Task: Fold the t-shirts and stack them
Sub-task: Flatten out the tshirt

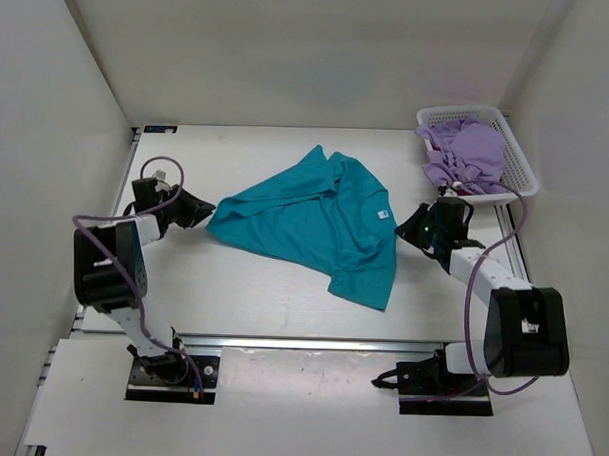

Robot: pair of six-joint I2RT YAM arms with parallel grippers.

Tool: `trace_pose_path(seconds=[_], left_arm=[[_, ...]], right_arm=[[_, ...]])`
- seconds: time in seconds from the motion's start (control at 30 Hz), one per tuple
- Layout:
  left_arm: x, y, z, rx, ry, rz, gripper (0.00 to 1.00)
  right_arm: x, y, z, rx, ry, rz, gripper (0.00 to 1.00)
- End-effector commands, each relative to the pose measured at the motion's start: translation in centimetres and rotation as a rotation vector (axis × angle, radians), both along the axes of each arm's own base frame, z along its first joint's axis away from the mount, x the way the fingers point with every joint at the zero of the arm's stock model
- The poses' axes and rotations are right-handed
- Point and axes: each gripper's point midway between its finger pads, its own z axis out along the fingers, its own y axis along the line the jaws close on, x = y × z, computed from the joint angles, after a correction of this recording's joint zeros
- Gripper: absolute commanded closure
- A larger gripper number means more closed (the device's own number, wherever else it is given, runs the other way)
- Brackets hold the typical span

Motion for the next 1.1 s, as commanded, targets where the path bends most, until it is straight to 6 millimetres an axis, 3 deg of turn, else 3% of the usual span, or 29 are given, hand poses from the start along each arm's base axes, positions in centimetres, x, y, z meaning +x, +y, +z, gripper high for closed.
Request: trace_pose_path(seconds=[0.0,0.1,0.2,0.27,0.33,0.37,0.43,0.47,0.5,0.53,0.6,0.73,0.83,1.07], left_arm=[[0.0,0.4,-1.7,-0.259,0.072,0.058,0.63],[0.0,1.9,-1.9,-0.263,0.085,0.101,0.52],[0.2,3.9,-1.2,-0.078,0.071,0.151,0.49],[-1.8,4.2,-2.1,0.077,0.119,0.151,0.52],[-3.0,5.0,-1.2,0.192,0.102,0.199,0.55],[-4.1,5.0,-2.4,0.223,0.137,0.215,0.56],[-5.5,5.6,-2.1,0.253,0.138,0.258,0.59],[-7.0,6.0,-3.3,0.271,0.179,0.274,0.6],[-7.6,6.5,-3.4,0.296,0.177,0.295,0.6],[-8.2,6.2,-3.4,0.313,0.173,0.29,0.6],[-9.6,5.2,-4.5,0.354,0.199,0.265,0.6],[-9.7,2.3,-5.8,0.314,0.205,0.209,0.55],[-9.7,1.9,-7.1,0.239,0.235,0.229,0.54],[-7.6,1.6,-7.1,0.152,0.163,0.299,0.49]], right_arm=[[2.6,-0.3,1.4,0.007,-0.024,0.016,1.0],[3.6,-0.7,2.2,0.004,-0.037,0.015,0.98],[4.1,-0.9,2.6,0.009,-0.048,0.017,0.9],[3.8,-0.5,2.4,0.018,-0.04,0.031,0.8],[3.1,-0.4,2.0,0.019,-0.034,0.038,0.73],[2.6,0.1,2.2,0.018,-0.048,0.049,0.71],[1.4,-0.1,1.5,0.018,-0.043,0.042,0.66],[1.3,-0.2,2.4,0.015,-0.073,0.039,0.66],[0.5,-0.1,2.1,0.015,-0.066,0.042,0.66],[-0.1,0.1,1.5,0.012,-0.056,0.041,0.65],[-0.7,0.4,2.0,0.011,-0.082,0.042,0.65],[-2.5,2.0,1.6,0.013,-0.087,0.091,0.64],[-3.8,3.1,1.6,0.02,-0.1,0.126,0.64],[-6.9,5.1,1.2,0.031,-0.125,0.169,0.61]])
